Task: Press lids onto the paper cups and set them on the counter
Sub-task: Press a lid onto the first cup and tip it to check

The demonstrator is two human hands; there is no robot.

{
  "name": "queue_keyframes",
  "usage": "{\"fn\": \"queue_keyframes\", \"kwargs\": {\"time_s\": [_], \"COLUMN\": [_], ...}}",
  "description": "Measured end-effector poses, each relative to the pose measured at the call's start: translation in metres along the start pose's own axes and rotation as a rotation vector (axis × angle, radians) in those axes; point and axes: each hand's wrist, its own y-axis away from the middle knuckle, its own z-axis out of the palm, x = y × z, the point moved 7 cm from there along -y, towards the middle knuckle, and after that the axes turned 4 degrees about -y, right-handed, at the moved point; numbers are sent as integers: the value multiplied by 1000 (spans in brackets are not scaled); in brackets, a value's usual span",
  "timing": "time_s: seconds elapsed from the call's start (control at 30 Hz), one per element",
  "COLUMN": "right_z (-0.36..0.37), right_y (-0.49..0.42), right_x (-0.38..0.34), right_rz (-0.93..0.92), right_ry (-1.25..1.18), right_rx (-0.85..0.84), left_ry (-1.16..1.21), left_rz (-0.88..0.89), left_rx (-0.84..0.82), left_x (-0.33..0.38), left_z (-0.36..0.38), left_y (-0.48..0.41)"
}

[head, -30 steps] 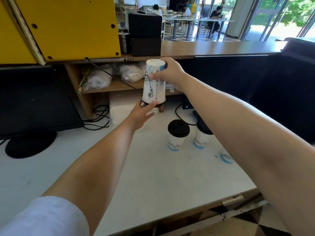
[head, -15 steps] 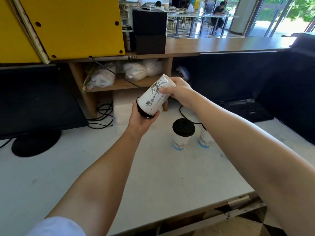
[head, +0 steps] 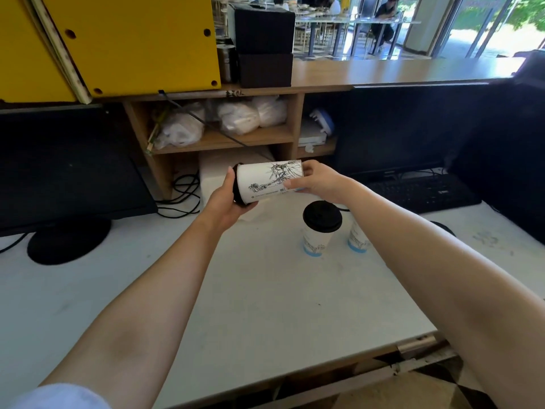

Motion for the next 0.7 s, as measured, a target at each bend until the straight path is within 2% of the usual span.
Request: {"fn": "queue_keyframes", "kwargs": {"time_s": [0.27, 0.53, 0.7], "right_z": [5, 16, 33], "right_y": [-3, -1, -8], "right_x": [11, 5, 4], "right_rz": [-18, -78, -122], "right_ry": [21, 496, 634], "right_rx": [-16, -30, -9], "left_ry": [-247, -627, -886], "left_rz": [62, 202, 283], "left_rx": [61, 28, 60], "left_x": [15, 48, 70], "left_z": [1, 14, 27], "left_y": [10, 16, 19]}}
